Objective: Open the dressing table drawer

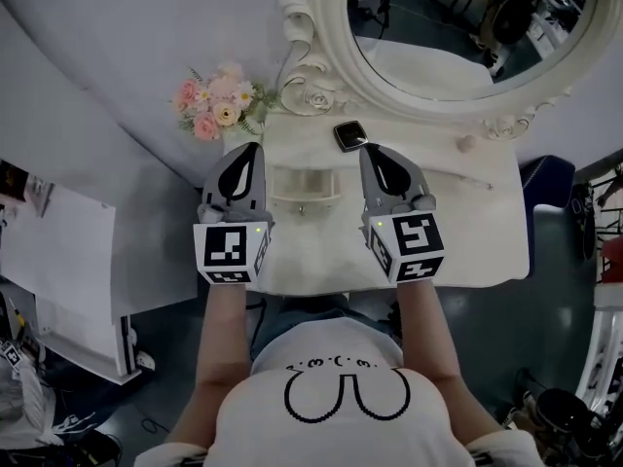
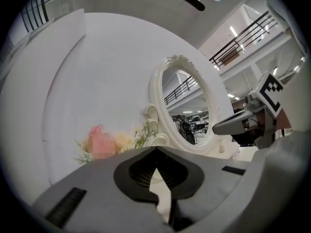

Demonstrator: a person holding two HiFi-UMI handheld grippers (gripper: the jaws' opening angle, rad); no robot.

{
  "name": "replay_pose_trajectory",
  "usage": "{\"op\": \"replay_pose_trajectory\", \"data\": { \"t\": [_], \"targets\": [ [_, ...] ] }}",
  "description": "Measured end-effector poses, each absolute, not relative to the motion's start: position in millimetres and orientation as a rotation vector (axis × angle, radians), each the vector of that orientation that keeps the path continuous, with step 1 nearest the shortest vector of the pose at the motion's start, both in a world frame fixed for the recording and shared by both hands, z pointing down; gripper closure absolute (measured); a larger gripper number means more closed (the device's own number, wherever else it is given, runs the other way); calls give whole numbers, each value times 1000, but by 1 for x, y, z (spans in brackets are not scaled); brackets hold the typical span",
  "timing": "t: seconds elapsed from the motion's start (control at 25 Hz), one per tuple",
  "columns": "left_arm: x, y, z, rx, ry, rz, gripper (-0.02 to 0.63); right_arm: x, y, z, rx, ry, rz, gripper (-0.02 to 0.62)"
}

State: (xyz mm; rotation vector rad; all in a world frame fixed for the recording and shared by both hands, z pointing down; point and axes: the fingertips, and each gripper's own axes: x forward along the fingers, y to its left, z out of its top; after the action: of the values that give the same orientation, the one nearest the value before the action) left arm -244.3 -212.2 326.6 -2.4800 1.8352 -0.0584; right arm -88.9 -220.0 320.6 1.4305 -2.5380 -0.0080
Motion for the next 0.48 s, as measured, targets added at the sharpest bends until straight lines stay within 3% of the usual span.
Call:
{"op": "replay_pose_trajectory", "data": {
  "t": [0.48],
  "targets": [
    [-228, -224, 270, -2381, 1761, 15, 607, -46, -217, 224, 1530, -2671, -347, 597]
  ]
}}
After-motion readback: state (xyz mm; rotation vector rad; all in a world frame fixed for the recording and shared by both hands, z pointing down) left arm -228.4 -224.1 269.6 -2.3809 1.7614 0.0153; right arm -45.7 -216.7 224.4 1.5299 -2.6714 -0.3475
